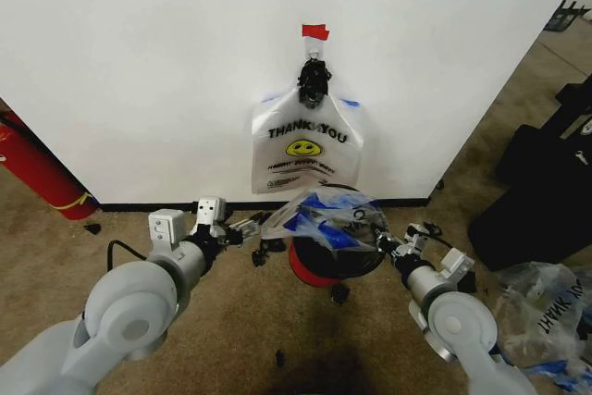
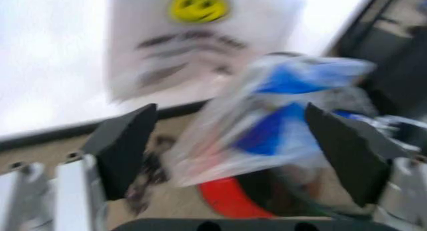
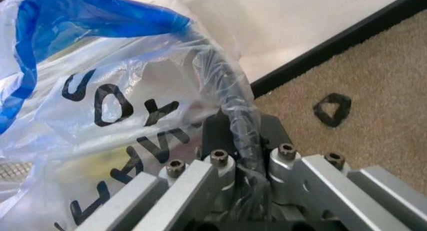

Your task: Pick up the garbage bag from the wall and place it over the trash bin.

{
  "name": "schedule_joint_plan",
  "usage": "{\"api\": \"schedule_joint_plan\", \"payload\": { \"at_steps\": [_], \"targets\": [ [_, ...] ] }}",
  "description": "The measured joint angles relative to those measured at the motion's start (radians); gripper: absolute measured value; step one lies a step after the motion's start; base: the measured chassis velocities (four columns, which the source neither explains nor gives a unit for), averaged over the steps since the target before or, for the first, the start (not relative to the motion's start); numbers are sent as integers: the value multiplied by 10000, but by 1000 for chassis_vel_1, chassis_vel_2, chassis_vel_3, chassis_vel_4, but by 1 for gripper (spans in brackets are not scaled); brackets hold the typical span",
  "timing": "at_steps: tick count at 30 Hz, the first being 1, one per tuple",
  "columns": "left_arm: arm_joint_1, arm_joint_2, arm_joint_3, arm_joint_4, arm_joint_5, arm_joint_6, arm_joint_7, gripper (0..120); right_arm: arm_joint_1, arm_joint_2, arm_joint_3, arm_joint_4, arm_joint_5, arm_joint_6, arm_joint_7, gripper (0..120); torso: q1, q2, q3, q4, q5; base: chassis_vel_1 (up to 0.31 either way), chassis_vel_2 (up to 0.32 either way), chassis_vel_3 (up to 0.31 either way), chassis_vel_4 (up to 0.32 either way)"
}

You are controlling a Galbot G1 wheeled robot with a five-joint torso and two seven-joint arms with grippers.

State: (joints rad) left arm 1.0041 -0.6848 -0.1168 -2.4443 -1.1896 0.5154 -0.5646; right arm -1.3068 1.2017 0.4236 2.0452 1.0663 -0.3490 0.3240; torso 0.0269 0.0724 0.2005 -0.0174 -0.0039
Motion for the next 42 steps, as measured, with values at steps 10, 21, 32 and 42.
{"api": "schedule_joint_plan", "payload": {
  "at_steps": [10, 21, 32, 42],
  "targets": [
    [-1784, -305, 2092, -1, -511, 306, 196, 100, 63, 177, -285, -106, -632, -1, -66, 0, 0, 0, 0, -1, 0, 0, 0, 0, 0],
    [-3839, -1176, 4108, 760, -945, 1020, -1129, 100, 77, 238, -331, -235, -935, 3, -112, 0, 1, 0, 1, 0, 1, 0, 0, 0, 0],
    [-4558, -1510, 5335, 1603, 207, 1416, -1060, 98, 164, 199, -333, -330, -964, 20, -145, 0, 0, 0, 1, 0, 1, 0, 0, 0, 0],
    [-4679, -1759, 5230, 1891, -368, 1223, -1325, 91, 181, 199, -357, -255, -958, 21, -151, 0, 1, 0, 0, 1, -1, 0, 0, 0, 0]
  ]
}}
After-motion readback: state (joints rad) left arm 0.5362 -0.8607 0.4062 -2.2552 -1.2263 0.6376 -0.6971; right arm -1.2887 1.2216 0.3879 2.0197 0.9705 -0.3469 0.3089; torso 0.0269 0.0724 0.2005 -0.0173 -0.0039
